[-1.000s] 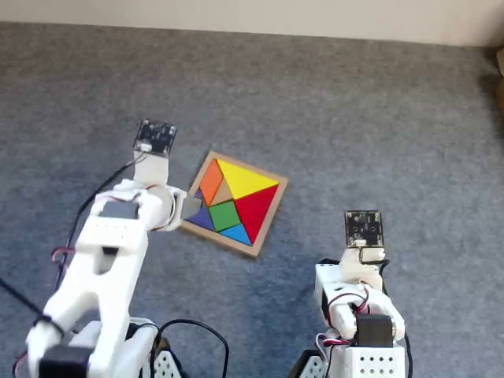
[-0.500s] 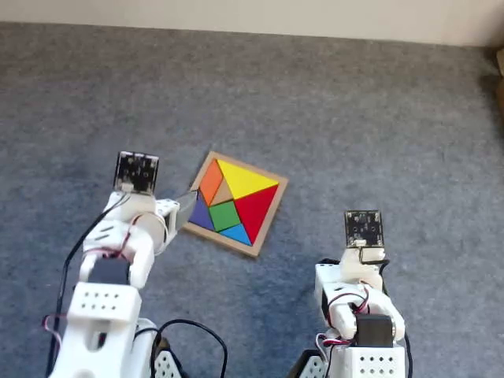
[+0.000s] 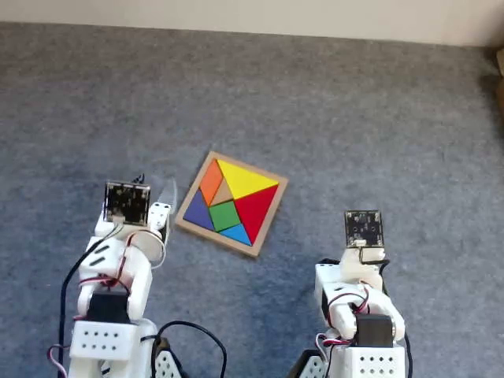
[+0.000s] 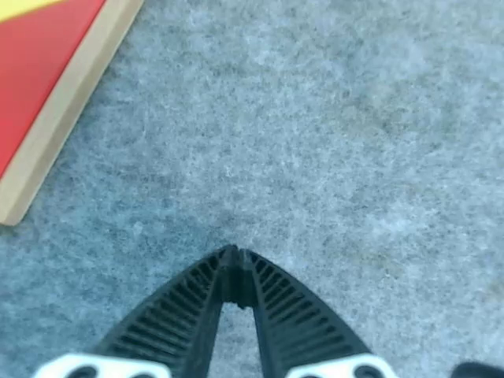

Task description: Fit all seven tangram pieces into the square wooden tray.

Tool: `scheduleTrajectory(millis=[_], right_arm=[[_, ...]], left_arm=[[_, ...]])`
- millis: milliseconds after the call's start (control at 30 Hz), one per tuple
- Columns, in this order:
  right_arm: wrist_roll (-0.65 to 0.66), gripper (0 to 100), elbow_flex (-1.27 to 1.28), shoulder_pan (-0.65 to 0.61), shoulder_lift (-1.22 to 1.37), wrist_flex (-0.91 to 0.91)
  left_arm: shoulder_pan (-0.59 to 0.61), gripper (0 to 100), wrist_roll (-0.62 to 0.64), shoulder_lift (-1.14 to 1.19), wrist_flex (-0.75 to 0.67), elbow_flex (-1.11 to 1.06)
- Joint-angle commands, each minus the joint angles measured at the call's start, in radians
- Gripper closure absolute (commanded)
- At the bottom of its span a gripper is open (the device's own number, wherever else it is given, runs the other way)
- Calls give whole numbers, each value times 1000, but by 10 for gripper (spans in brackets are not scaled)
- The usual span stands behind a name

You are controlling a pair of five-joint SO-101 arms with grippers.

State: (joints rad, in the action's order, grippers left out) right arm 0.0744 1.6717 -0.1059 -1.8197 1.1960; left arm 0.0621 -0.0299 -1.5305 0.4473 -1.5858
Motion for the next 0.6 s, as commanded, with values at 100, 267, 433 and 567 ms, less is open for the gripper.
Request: scheduleTrajectory(millis=[100,267,433,567], right_arm=[[-5,993,110,13,-5,-4],[-5,993,110,13,-5,-4],[-5,993,110,13,-5,-4],[-5,993,110,13,-5,-4]], left_arm=[[8,983,3,-183,-11,-56],[8,986,3,-280,54,-68],[-21,986,2,-294,106,-68],[-41,983,2,-292,133,-90]])
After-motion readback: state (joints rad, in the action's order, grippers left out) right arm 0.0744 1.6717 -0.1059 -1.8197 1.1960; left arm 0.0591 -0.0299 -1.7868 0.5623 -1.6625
